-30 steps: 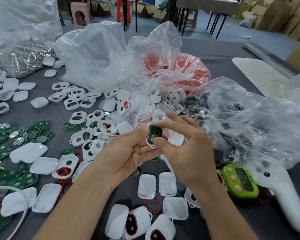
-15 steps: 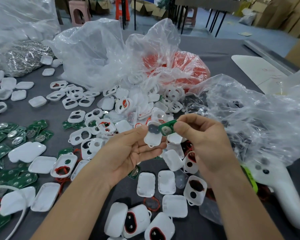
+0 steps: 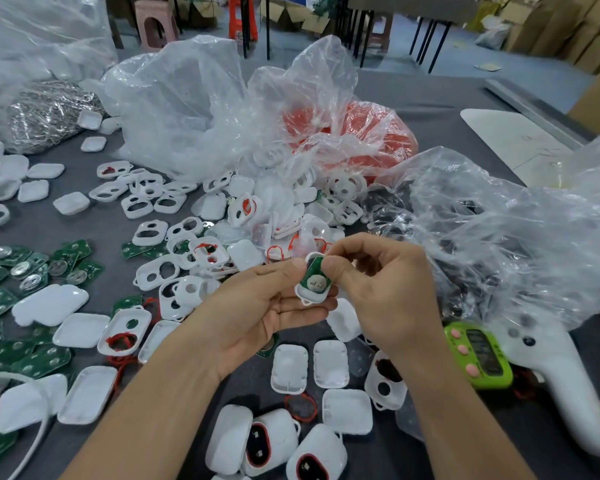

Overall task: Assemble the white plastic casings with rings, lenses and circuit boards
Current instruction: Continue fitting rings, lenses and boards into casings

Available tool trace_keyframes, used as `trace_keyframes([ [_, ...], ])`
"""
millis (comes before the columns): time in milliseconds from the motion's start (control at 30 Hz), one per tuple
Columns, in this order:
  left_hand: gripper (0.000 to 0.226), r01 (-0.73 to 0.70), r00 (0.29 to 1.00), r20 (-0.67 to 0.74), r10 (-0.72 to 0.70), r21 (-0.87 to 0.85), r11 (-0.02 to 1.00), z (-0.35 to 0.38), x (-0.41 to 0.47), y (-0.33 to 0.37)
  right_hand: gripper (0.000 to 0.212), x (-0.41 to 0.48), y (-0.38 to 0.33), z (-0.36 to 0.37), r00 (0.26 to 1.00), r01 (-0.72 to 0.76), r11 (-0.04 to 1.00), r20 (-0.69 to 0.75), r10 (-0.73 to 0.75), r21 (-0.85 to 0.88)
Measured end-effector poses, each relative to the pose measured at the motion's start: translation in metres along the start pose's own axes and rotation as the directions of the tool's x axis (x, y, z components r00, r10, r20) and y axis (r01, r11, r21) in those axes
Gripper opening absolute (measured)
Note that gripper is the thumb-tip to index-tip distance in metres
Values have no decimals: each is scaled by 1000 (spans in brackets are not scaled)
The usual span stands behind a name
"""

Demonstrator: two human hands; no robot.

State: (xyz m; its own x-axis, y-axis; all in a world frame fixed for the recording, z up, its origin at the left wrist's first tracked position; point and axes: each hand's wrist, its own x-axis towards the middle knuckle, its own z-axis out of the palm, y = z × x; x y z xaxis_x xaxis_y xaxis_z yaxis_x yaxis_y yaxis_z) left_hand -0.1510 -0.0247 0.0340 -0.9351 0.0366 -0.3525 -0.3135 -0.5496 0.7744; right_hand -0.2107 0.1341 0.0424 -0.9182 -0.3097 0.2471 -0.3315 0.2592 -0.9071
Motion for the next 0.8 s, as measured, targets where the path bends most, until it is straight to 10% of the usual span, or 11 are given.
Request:
trace_keyframes([
  [333, 32, -11, 999, 39, 12, -29, 1000, -1, -1, 0, 12, -7, 0, 13, 941, 216, 936, -197, -276, -278],
  [800, 29, -90, 995, -21, 93, 110, 990, -2, 4, -6, 10, -5, 5, 17, 980, 90, 987, -164, -112, -135],
])
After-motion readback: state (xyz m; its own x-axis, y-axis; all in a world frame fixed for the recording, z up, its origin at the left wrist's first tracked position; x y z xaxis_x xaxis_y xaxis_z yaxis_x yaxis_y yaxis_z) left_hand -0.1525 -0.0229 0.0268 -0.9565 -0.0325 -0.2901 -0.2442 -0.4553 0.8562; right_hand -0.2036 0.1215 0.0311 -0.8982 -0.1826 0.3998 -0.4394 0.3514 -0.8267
